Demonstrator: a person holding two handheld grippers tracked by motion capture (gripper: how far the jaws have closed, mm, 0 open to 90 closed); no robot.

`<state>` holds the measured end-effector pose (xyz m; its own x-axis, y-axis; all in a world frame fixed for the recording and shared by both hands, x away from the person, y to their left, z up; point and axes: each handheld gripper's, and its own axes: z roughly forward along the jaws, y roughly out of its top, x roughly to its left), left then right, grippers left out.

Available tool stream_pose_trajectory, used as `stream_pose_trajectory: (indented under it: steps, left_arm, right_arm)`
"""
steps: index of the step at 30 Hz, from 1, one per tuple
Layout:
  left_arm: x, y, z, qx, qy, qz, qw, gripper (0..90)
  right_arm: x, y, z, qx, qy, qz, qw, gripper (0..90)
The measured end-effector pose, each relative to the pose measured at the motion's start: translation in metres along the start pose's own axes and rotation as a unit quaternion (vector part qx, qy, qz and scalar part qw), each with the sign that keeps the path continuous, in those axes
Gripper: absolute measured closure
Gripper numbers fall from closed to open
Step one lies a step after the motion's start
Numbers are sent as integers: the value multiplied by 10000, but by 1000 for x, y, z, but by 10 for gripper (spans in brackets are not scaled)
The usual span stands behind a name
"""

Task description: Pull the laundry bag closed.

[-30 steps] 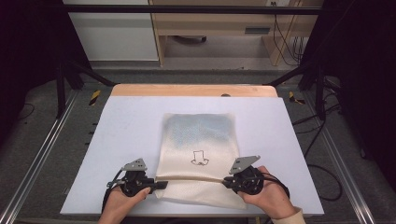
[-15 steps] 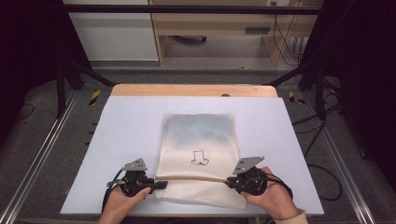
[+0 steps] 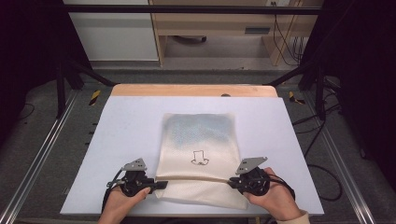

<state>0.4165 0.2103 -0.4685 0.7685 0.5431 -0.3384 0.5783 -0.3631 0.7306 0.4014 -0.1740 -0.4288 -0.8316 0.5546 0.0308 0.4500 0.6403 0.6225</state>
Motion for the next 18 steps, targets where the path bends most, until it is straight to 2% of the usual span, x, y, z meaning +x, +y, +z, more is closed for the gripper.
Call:
stream_pose_trajectory:
  steps: [18]
  left_arm:
    - [0, 0, 0, -2, 25, 16, 10000, 832]
  right_arm:
    - [-4, -7, -2, 50, -32, 45, 10000, 819]
